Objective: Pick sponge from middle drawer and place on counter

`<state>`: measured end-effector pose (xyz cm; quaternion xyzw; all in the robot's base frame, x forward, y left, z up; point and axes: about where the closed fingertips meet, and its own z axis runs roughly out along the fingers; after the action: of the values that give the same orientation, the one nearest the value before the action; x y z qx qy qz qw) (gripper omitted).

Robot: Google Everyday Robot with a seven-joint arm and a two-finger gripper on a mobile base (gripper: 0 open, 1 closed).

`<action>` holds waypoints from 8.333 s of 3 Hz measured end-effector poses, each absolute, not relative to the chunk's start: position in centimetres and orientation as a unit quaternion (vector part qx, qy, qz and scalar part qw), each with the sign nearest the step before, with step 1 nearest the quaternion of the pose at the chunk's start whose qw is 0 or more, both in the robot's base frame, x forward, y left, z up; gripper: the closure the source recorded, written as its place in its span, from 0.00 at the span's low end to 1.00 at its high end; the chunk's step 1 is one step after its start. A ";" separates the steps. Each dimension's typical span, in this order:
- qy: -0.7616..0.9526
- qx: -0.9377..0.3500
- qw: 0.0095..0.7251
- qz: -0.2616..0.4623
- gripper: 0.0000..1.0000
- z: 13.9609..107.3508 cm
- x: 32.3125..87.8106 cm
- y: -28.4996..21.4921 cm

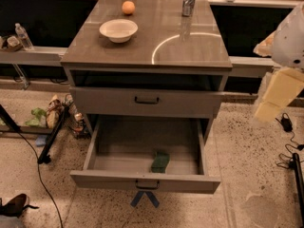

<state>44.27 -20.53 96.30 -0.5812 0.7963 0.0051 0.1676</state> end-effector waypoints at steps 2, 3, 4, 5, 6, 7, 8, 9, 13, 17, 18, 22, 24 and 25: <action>0.870 -0.444 0.158 0.142 0.00 86.1 48.9 -13.6; 0.903 -0.378 0.148 0.144 0.00 82.6 51.1 -12.2; 0.917 -0.340 0.145 0.149 0.00 82.5 51.2 -11.9; 0.917 -0.341 0.145 0.149 0.00 82.5 51.2 -11.9; 0.917 -0.339 0.143 0.153 0.00 80.8 51.7 -11.5; 0.932 -0.304 0.133 0.148 0.00 75.6 52.9 -12.1; 0.946 -0.263 0.131 0.136 0.00 70.7 54.2 -12.3; 0.955 -0.233 0.136 0.127 0.00 65.7 55.5 -12.1; 0.962 -0.202 0.115 0.144 0.00 58.2 57.8 -8.9; 0.992 -0.090 0.063 0.069 0.00 44.1 60.0 -5.1; 0.995 -0.072 0.052 0.049 0.00 41.7 60.8 -4.0; 0.999 -0.014 0.023 0.021 0.41 34.5 61.2 -3.2; 0.999 -0.015 0.027 0.024 0.96 35.7 61.2 -3.4; 0.996 -0.032 0.065 0.057 1.00 40.5 61.6 -5.5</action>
Offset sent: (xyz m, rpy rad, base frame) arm 0.0691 0.0955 -0.1490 0.3678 0.3160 -0.4430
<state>61.65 -5.55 40.52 -0.0315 0.9958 0.0566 0.0653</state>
